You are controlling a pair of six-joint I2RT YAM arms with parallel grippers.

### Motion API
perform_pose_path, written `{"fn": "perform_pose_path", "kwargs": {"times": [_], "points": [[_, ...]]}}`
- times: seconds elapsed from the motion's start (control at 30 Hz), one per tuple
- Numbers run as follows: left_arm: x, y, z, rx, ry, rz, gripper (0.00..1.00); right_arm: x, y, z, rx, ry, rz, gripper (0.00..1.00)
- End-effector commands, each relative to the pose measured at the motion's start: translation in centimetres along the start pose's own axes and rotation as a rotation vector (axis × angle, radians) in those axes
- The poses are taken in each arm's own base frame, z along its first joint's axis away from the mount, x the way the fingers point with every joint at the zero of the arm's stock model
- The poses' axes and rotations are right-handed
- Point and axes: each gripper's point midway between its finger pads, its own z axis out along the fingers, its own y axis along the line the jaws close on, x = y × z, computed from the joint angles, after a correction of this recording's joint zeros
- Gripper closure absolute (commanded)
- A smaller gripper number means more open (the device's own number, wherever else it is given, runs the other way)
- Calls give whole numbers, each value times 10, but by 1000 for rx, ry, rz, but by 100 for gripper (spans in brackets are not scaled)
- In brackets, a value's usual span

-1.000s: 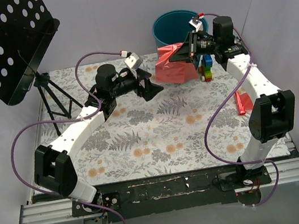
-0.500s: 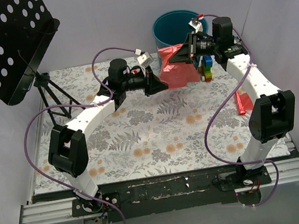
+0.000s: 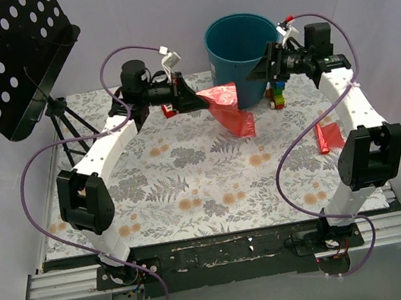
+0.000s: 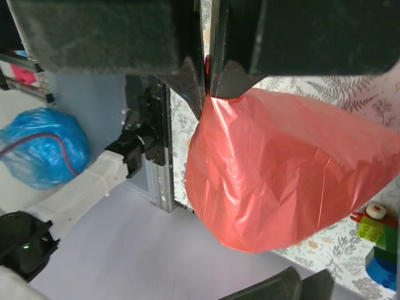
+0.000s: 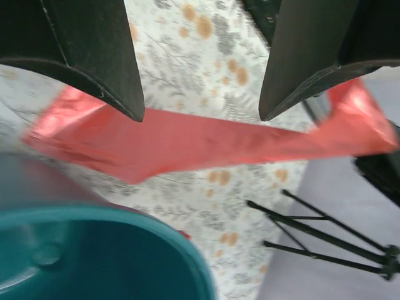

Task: Put the trash bags into the trash bin

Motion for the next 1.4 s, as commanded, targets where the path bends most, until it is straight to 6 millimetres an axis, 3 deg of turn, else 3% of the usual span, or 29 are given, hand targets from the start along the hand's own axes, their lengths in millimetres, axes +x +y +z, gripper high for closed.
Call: {"fn": "perform_pose_path", "kwargs": {"times": [0.0,0.1,0.17,0.3,0.33,0.43,0.5,0.67,0.9,1.17,1.37], "points": [[-15,-31,-35,86,1,-150,100,5,-3,-36,75,34,-253,17],[-15,-42,-43,113,14,-236,100,25,-2,-50,89,109,-380,14],[-13,-43,-47,157,36,-286,100,27,5,-58,94,91,-552,14],[-11,-44,-55,213,74,-386,100,28,41,-57,139,-58,-1152,10],[-12,-44,-56,214,77,-398,100,22,58,-57,170,-132,-1327,9],[-11,-45,-58,229,95,-430,100,25,100,-53,181,-294,-1663,11],[-11,-46,-58,240,108,-454,100,30,112,-48,170,-311,-1775,15],[-11,-45,-58,240,112,-478,100,50,144,-35,71,-372,-1965,21],[-11,-45,-58,239,111,-480,100,94,158,-14,-94,-312,-2094,26],[-13,-47,-58,241,111,-471,100,98,172,-5,-135,-334,-2101,31],[-12,-48,-59,245,115,-470,100,91,168,1,-37,-345,-2116,55]]}}
